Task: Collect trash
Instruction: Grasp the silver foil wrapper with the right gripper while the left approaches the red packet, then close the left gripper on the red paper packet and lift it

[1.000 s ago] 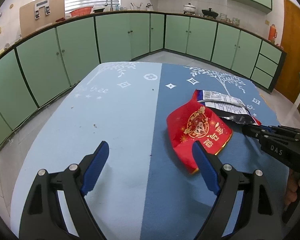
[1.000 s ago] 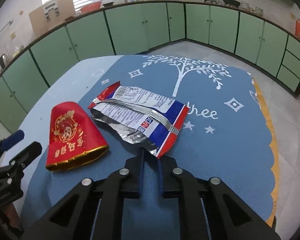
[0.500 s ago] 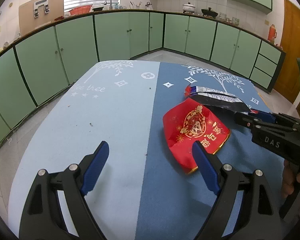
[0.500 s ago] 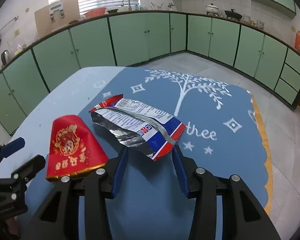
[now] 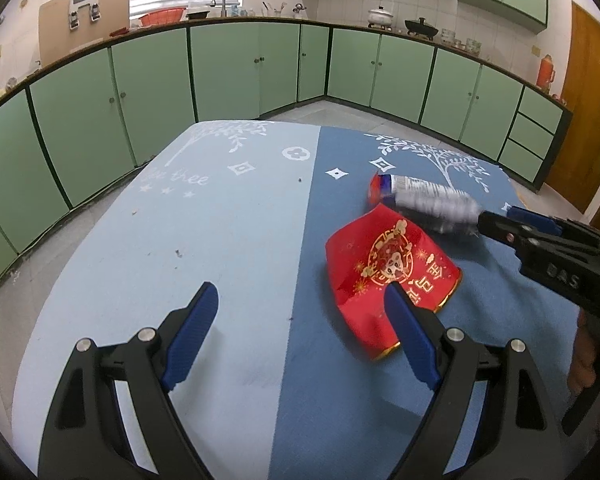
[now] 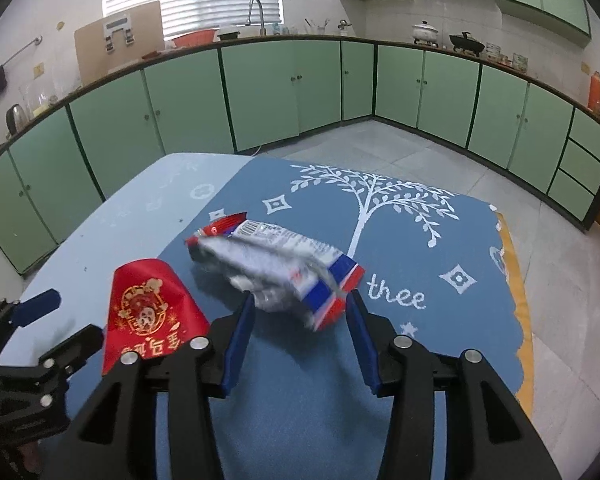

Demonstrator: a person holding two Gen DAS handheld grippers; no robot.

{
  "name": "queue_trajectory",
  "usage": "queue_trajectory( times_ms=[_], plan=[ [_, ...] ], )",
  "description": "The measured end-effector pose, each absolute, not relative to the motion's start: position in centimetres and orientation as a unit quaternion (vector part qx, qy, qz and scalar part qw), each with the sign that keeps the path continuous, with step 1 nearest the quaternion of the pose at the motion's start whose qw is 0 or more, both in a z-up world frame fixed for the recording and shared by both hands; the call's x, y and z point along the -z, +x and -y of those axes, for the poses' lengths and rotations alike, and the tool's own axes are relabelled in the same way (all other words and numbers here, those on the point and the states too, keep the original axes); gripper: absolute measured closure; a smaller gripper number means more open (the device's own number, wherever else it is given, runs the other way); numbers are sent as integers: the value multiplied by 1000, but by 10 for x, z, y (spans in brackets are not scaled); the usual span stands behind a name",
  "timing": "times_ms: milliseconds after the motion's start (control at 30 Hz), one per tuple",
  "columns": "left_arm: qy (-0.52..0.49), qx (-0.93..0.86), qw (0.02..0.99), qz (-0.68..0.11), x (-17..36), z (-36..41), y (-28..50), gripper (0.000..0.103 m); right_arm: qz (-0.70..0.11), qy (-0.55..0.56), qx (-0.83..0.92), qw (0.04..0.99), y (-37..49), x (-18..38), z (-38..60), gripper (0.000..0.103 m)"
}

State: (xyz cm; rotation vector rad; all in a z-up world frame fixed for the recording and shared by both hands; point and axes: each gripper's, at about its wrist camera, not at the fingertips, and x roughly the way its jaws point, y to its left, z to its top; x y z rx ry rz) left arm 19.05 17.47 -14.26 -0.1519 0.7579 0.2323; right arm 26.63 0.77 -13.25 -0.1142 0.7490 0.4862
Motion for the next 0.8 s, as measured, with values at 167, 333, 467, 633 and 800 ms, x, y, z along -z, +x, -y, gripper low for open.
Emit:
queue_trajectory(
  times_ms=[167, 333, 467, 633, 800],
  plan=[
    [-76, -95, 917, -380, 148, -169, 203, 21, -366, -48, -228, 901, 261, 131, 5, 51],
    [-70, -85, 914, -391, 154, -160, 215, 21, -369, -24, -232, 900, 272, 130, 8, 50],
    [-72, -86, 912, -394, 157, -158, 219, 20, -377, -43, -241, 893, 278, 138, -8, 50],
    [-72, -88, 909, -401, 160, -158, 223, 20, -412, -40, -218, 884, 294, 158, -15, 50],
    [-83, -87, 906, -407, 164, -162, 225, 17, -431, -55, -212, 876, 302, 166, -23, 48]
  ],
)
